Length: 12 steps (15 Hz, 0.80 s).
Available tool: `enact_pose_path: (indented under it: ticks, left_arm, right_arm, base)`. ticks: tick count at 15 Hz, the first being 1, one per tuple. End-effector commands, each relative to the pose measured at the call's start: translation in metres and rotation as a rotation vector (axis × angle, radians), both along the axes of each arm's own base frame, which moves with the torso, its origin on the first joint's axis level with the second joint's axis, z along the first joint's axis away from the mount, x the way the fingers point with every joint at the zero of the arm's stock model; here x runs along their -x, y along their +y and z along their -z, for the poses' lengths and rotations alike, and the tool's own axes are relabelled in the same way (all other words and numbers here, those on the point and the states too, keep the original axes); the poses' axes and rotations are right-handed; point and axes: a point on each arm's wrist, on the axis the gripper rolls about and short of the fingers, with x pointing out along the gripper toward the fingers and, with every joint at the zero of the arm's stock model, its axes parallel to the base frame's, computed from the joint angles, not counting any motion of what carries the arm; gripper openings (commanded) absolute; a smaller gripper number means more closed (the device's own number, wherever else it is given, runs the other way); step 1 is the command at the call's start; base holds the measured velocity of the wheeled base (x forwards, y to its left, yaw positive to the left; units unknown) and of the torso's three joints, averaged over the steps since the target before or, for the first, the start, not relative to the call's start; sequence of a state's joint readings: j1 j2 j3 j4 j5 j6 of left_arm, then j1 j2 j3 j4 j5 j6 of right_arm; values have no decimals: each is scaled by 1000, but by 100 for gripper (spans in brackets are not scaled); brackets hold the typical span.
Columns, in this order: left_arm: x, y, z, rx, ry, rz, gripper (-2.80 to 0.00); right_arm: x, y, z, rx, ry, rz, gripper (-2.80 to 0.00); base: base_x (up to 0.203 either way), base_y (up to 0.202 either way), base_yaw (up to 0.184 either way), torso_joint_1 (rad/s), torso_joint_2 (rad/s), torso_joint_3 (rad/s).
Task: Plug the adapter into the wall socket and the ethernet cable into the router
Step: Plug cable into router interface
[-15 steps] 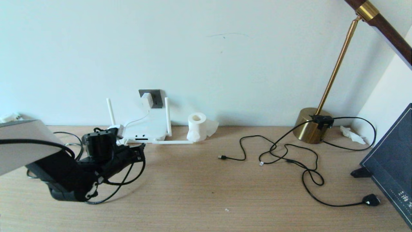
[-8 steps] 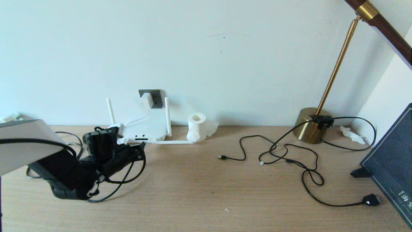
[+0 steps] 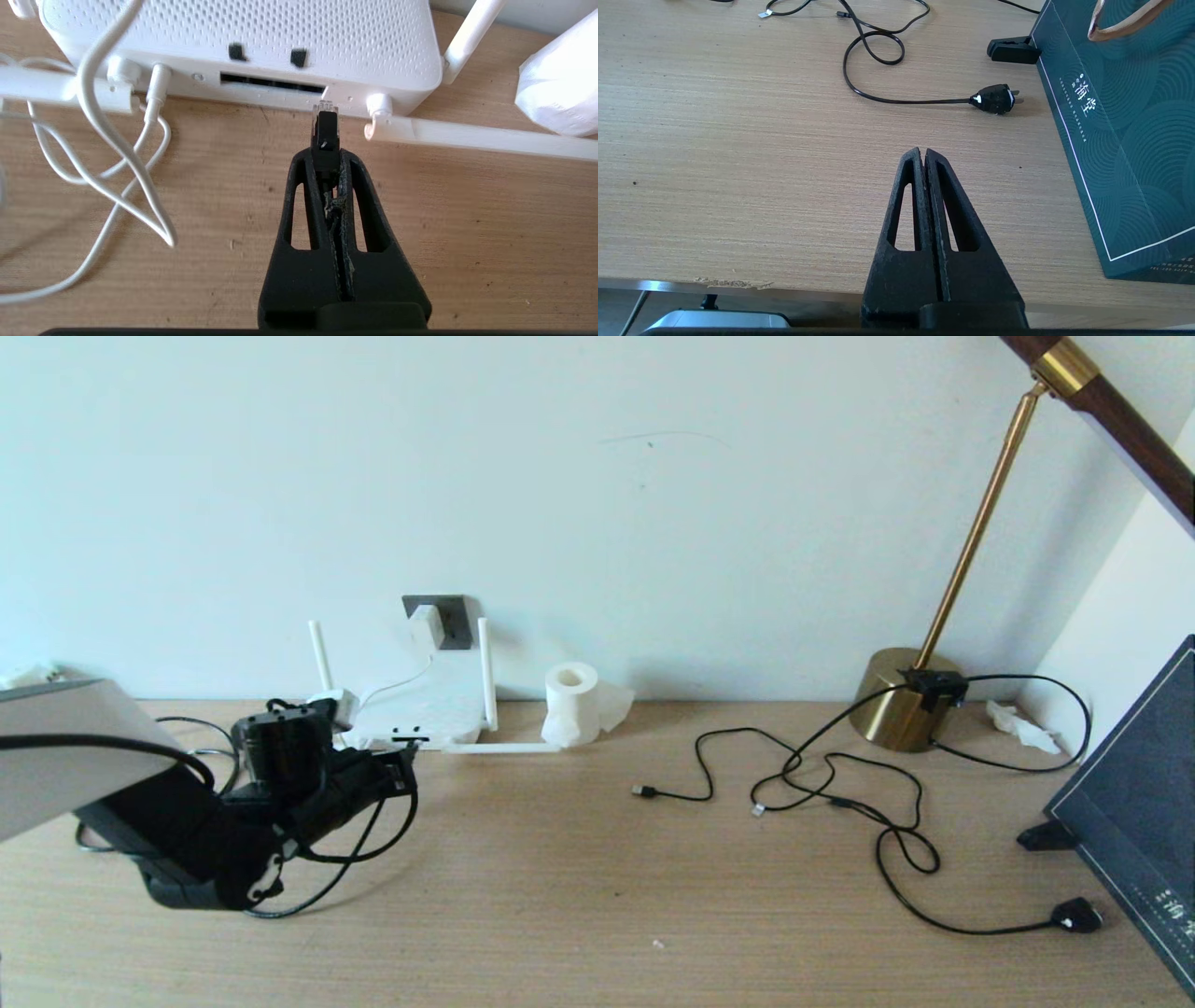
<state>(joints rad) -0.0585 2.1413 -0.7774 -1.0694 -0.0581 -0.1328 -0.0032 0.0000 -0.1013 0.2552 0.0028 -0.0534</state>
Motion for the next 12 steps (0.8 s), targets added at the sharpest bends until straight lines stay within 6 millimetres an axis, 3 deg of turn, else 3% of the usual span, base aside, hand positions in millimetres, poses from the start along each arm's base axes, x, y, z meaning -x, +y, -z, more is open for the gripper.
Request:
enact_pose_path:
  ticks: [1, 12]
  left_arm:
    - [-2, 2, 0, 1, -8, -5, -280]
    - [-5, 1, 4, -1, 1, -3, -280]
  right_arm:
    - [0, 0, 0, 0, 3, 0, -280]
    - [0, 0, 0, 0, 3, 0, -280]
  base:
    - [0, 0, 0, 0, 0, 0]
    - [0, 0, 0, 0, 0, 0]
